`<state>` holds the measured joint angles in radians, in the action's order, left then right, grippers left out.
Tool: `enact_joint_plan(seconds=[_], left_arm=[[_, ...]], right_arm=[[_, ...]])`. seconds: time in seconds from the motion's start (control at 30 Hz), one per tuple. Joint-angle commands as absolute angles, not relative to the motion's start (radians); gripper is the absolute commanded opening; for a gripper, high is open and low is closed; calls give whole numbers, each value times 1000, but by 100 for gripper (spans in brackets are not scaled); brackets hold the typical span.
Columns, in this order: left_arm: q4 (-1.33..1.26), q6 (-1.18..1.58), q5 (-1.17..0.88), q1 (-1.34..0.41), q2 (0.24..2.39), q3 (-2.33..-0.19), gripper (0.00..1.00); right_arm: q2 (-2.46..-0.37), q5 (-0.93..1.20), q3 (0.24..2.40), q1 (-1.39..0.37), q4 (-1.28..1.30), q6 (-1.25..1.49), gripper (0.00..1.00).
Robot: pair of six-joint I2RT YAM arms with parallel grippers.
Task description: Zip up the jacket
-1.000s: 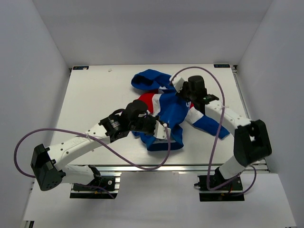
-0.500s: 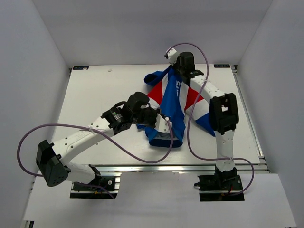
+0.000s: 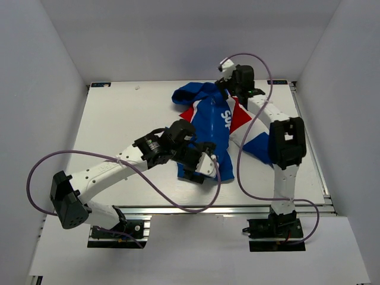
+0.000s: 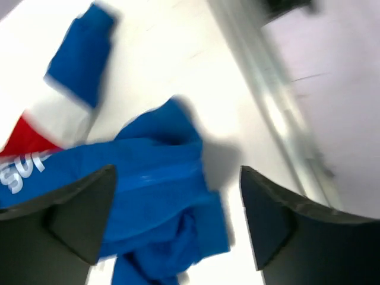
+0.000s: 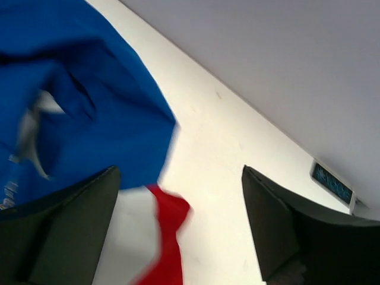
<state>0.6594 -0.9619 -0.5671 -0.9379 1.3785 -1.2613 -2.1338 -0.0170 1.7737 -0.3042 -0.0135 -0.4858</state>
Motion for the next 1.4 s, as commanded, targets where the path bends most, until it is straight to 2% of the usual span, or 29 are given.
enact_joint_plan(seconds=[0.0,0.1,0.27,0.33,0.43,0.5,0.53,0.63,0.73,0.87,1.07,1.37], left_arm=[[772,-916,-706,-956,1371,-1313,98],[735,-888,-667,-954,1347,-1309,98],[479,-646,-554,-890,1350,-1292,98],[376,-455,-584,-748,1400,-1354,98],[240,-72,-788,-492,1604,-1479,98],[129,177,-743,-363,1675,-1491,98],[121,356,-624,-332,1710,-1523,98],[393,498,-317,-282,1837,-1671,98],[547,528,-87,-279,1833,-1651,98],[614,572,184,-275,1663,-1492,98],[820,755,501,-255,1415,-1352,98],[864,772,538,-255,1258,-1255,98]], right_arm=[[-1979,40,1683,-258,-123,-394,89],[-1905,28,1632,-258,-80,-310,89],[-1781,-60,1557,-249,-2,-100,89],[-1744,-72,1514,-230,77,24,89],[-1651,-78,1401,-181,121,177,89],[-1571,-74,1330,-122,138,244,89],[-1545,-74,1269,-98,168,296,89],[-1473,-118,1210,-22,277,334,89],[-1422,-207,1203,17,401,322,89],[-1413,-316,1216,17,526,394,89],[-1430,-252,1258,17,588,414,89],[-1313,-233,1132,17,468,397,89]])
